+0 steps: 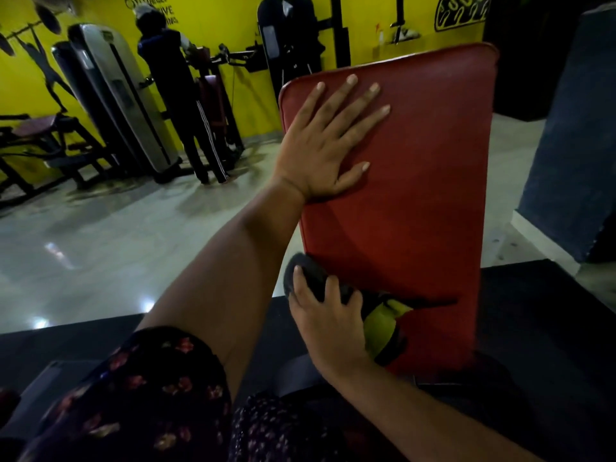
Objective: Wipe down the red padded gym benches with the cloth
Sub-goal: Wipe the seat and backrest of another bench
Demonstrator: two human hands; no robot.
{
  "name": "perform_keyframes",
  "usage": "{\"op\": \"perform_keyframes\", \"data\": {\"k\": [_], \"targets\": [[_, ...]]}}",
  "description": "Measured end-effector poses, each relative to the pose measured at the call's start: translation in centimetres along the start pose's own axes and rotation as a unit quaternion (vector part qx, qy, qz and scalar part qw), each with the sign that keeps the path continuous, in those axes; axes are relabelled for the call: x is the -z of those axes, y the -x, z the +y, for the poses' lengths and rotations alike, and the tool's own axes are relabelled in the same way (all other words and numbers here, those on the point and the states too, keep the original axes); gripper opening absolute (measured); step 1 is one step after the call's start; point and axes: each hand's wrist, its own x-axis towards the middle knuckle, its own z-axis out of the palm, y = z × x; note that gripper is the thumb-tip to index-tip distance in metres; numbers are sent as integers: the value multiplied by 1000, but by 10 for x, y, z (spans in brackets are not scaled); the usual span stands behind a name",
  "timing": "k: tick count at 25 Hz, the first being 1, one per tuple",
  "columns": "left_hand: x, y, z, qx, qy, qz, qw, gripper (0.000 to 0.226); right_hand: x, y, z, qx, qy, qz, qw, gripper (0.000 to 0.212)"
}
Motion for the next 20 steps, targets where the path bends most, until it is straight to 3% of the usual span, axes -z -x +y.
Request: {"op": "perform_keyframes", "data": {"k": [2,4,8,12,15,18,20], "targets": [[0,-1,0,4,10,2,1000,67,-3,-8,5,-2,6,30,1000,30],[1,-1,2,11,16,3,1000,66,-19,13,6,50,31,39,997,29],[7,4,13,-21,-12,23,999,63,-46,67,7,129,23,-38,991,41],[-1,28,57,-138,32,28,989,56,-25,47,5,38,-31,3,999,31],[-17,50,86,-137,45,-27,989,53,-15,29,11,26,-38,54,997,33],[-24,59,91,-106,37,-30,993,53,-45,56,12,78,13,71,994,31],[-24,60,91,-100,41,-13,994,53,-65,93,9,152,28,8,988,29]]}}
